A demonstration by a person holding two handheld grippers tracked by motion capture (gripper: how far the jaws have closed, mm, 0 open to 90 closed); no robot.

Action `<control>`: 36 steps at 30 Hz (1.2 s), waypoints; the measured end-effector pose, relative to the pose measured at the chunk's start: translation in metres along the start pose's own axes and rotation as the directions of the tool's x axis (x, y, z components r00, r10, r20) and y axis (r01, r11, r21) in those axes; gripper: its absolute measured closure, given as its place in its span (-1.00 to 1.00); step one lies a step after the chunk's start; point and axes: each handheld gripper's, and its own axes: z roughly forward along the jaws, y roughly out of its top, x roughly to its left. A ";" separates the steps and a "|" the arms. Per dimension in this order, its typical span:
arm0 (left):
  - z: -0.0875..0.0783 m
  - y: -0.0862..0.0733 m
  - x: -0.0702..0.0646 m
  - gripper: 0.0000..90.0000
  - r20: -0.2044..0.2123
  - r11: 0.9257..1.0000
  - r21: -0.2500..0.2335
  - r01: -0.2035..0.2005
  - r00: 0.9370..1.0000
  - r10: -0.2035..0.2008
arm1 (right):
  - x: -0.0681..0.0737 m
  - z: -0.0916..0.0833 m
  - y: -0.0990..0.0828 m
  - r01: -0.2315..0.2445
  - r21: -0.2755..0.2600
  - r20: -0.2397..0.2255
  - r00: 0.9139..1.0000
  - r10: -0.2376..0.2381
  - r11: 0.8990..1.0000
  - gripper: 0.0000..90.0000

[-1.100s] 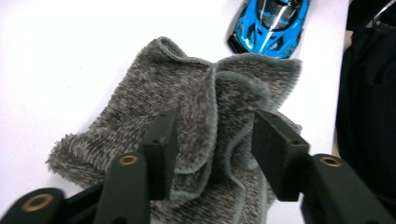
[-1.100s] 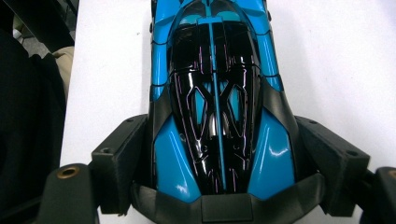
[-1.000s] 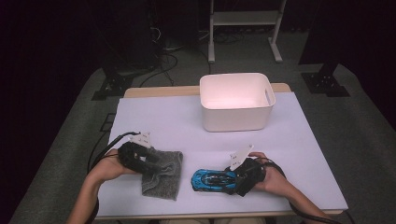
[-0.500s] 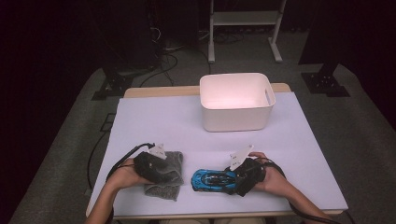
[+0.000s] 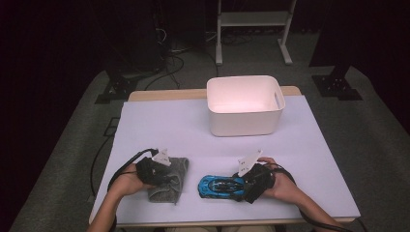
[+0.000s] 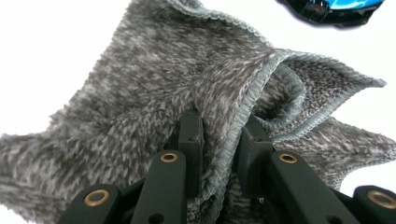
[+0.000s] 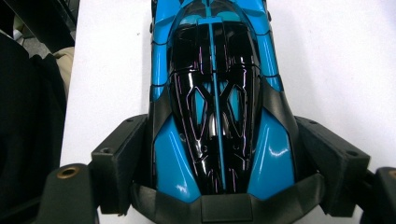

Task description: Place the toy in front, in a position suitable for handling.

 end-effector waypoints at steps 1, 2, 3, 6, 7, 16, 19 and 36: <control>-0.002 -0.003 0.001 0.66 -0.002 1.000 0.005 0.006 1.000 -0.006 | 0.000 0.000 0.000 0.001 0.000 -0.001 1.000 -0.001 1.000 -0.52; -0.004 -0.005 0.001 0.66 -0.004 1.000 0.010 0.008 1.000 -0.008 | 0.000 0.000 0.000 0.002 0.000 -0.001 1.000 -0.002 1.000 -0.52; -0.005 -0.006 0.001 0.66 -0.006 1.000 0.015 0.011 1.000 -0.011 | 0.000 0.000 0.000 0.001 0.000 -0.001 1.000 -0.001 1.000 -0.52; -0.012 -0.014 0.004 0.66 -0.022 0.999 0.036 0.025 0.999 -0.024 | 0.000 0.000 0.000 0.002 0.001 0.000 1.000 -0.002 1.000 -0.52; -0.014 -0.017 0.005 0.65 -0.026 0.999 0.040 0.030 0.999 -0.029 | 0.000 0.000 0.000 0.002 0.000 0.000 1.000 -0.002 1.000 -0.52; -0.024 -0.023 0.005 0.35 0.007 0.998 -0.034 0.061 0.998 -0.061 | -0.001 0.000 0.002 -0.016 -0.002 -0.007 1.000 0.016 1.000 -0.56; -0.030 -0.022 0.005 0.23 0.027 0.996 -0.065 0.062 0.998 -0.060 | -0.001 0.001 0.004 -0.018 0.001 0.000 1.000 0.018 1.000 -0.59; -0.030 -0.013 -0.001 -0.18 0.069 0.989 -0.136 0.062 0.996 -0.053 | 0.003 0.018 0.029 0.060 0.056 0.015 0.998 -0.061 0.997 -0.44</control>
